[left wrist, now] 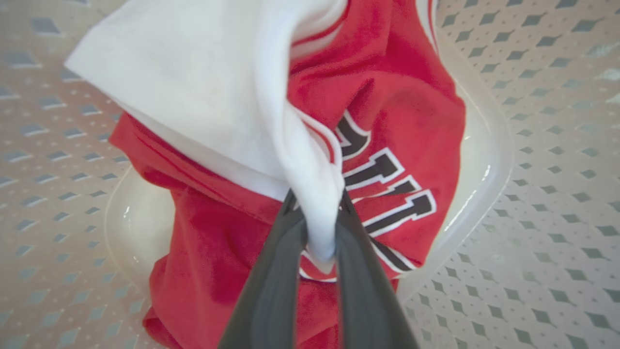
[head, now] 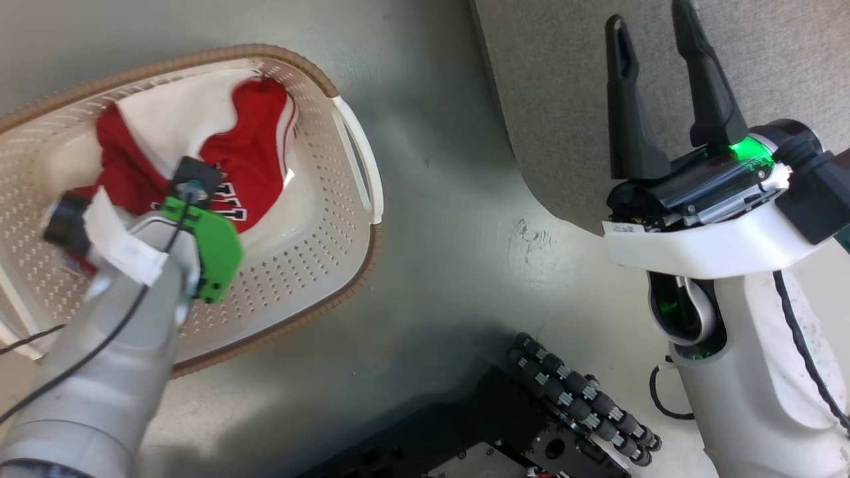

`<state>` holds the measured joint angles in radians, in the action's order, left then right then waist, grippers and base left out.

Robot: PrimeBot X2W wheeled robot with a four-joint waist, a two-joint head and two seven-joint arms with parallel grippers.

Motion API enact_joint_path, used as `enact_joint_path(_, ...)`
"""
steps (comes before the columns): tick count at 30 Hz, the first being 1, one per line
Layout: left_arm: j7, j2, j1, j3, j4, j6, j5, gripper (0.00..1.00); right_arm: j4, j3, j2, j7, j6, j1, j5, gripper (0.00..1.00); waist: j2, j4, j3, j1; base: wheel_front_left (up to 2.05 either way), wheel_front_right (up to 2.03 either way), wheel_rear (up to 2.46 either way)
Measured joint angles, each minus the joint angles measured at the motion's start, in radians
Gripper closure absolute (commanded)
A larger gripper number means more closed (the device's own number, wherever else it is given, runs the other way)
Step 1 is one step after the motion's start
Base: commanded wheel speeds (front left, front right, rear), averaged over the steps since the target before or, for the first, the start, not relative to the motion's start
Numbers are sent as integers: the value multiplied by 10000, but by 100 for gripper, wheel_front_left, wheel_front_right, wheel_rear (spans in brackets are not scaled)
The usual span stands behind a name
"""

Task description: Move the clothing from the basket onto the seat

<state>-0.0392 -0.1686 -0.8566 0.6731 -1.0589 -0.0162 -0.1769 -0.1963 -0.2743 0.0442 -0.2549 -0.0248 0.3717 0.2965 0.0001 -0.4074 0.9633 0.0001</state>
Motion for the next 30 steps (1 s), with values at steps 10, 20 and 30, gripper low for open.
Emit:
enact_joint_path(10,-828,846,38,-54,-222,-71,-418,100,456,180,6,0,-19,92,-297,0,0,396,-806,0,0,0,0)
enact_joint_path(20,-1747,1110,609,-337,-272,-470,-1022,100,1162,336,309,0,-186,-135,-593,0,0,1022,-1893,-1,0,0,0)
enact_joint_path(30,-2011,1223,1196,-575,33,-719,-1440,100,1751,441,564,0,-194,-475,-690,0,0,1632,-3067,-2,0,0,0)
